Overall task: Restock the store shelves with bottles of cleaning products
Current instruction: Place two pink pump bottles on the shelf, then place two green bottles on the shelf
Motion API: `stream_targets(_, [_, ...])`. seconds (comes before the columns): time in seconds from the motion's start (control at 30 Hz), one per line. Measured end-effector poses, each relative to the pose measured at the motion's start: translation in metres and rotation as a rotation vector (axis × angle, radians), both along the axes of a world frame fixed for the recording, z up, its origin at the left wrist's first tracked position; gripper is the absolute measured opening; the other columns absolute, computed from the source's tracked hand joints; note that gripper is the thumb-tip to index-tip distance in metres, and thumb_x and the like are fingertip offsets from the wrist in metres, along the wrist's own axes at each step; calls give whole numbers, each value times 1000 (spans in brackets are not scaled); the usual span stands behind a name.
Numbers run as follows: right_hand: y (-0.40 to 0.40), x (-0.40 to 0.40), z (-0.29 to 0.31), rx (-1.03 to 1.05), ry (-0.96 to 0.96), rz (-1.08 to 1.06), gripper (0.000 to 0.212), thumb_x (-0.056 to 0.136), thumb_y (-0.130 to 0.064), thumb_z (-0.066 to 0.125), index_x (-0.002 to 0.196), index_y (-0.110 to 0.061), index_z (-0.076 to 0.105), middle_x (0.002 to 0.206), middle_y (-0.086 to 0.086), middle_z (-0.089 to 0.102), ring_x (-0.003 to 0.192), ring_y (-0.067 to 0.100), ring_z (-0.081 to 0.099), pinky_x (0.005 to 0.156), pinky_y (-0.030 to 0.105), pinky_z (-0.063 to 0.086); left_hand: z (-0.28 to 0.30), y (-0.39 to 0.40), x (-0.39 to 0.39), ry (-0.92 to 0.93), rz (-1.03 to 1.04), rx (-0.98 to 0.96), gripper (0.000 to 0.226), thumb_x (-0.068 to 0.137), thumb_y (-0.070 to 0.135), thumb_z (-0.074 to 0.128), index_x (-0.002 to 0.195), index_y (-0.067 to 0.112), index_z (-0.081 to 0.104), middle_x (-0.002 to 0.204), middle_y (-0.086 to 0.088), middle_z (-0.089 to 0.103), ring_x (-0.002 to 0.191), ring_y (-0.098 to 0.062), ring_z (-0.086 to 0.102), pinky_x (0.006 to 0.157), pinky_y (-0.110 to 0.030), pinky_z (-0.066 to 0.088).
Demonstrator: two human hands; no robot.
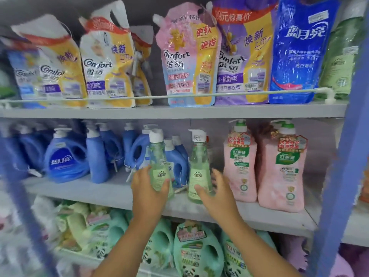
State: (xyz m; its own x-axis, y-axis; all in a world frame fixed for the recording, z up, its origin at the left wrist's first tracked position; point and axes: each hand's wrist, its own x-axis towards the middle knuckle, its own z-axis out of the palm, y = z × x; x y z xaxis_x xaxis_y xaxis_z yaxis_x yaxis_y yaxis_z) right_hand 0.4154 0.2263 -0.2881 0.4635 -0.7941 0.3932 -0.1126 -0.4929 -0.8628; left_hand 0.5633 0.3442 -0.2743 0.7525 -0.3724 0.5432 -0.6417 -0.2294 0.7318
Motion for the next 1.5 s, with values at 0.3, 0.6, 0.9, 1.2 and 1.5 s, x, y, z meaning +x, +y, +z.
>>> stream_targets(0.3, [-14, 50, -8, 131, 11, -126, 51, 73, -25, 88, 110, -34, 54, 98, -12, 71, 85, -3, 67, 71, 20, 55, -11, -8, 60, 321, -339, 68, 55, 83, 39, 81, 126, 45, 47, 104, 28, 64, 94, 5, 64, 81, -24, 53])
stream_targets(0.6, [-3, 46, -5, 222, 60, -82, 69, 77, -29, 86, 129, -35, 42, 112, -16, 65, 98, -5, 62, 76, 17, 50, -19, -7, 87, 321, -548, 225, 92, 68, 46, 90, 135, 58, 28, 116, 25, 61, 98, 0, 63, 80, -28, 51])
stream_targets(0.9, [25, 35, 4, 202, -68, -185, 61, 73, -26, 89, 122, -34, 54, 106, -13, 73, 90, -4, 70, 75, 19, 57, -15, -4, 69, 364, -695, 83, 77, 68, 31, 93, 120, 60, 44, 101, 34, 70, 94, 7, 69, 81, -27, 57])
stream_targets(1.2, [67, -49, 35, 101, -83, -235, 49, 74, -36, 86, 117, -39, 61, 103, -17, 75, 90, -3, 71, 79, 26, 61, 6, 17, -5, 343, -772, 11, 82, 68, 33, 93, 126, 61, 43, 98, 37, 69, 92, 10, 68, 80, -26, 59])
stream_targets(1.5, [90, -188, 67, 68, -200, -226, 41, 72, -29, 89, 105, -36, 66, 95, -16, 77, 87, 2, 73, 75, 30, 61, 33, 37, -146, 307, -794, -49, 77, 69, 28, 92, 128, 49, 46, 112, 24, 69, 93, 15, 65, 70, -13, 54])
